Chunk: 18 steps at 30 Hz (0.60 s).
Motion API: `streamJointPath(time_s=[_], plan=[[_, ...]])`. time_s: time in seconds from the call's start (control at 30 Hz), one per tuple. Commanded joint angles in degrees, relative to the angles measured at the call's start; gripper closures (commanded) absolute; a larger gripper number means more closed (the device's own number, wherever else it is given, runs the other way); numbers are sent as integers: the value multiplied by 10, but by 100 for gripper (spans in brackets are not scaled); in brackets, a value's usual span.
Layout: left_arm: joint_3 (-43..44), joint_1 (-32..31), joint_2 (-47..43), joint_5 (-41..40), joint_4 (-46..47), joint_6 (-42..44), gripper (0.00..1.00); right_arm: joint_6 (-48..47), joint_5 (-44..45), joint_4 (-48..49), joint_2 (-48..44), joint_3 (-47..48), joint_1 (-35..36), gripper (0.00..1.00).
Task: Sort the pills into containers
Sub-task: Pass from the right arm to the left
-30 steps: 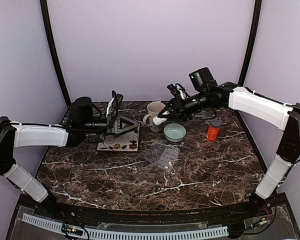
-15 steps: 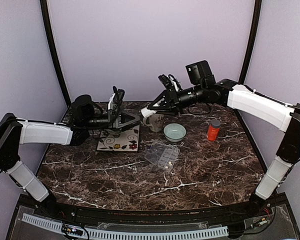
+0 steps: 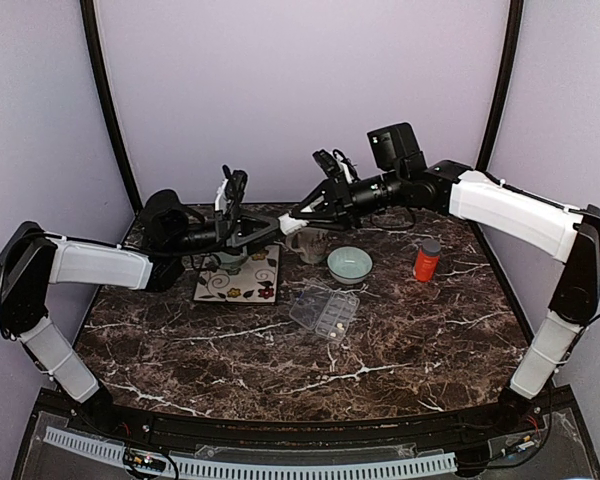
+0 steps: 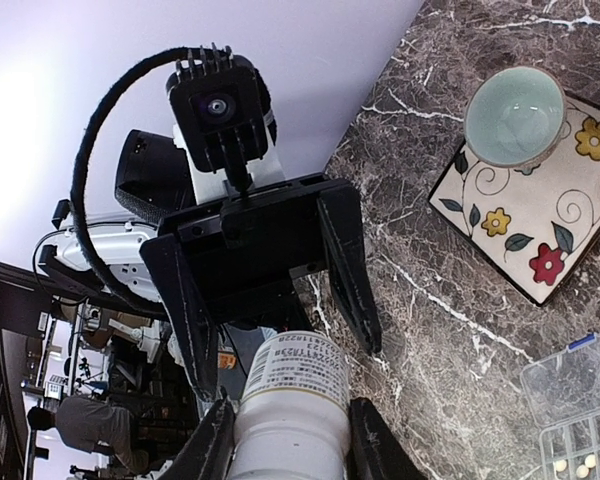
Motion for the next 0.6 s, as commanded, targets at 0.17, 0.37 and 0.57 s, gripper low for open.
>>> streamJointPath(time_s=[0.17, 0.37, 0.57], plan=[[-9, 4, -4, -12, 82, -40, 32, 21, -13, 63, 2, -14, 11, 99], [-10, 3, -5, -17, 82, -41, 35, 32, -14, 80, 2, -20, 15, 99], [-11, 3, -5, -17, 84, -42, 36, 39, -13, 89, 4, -19, 17, 99]])
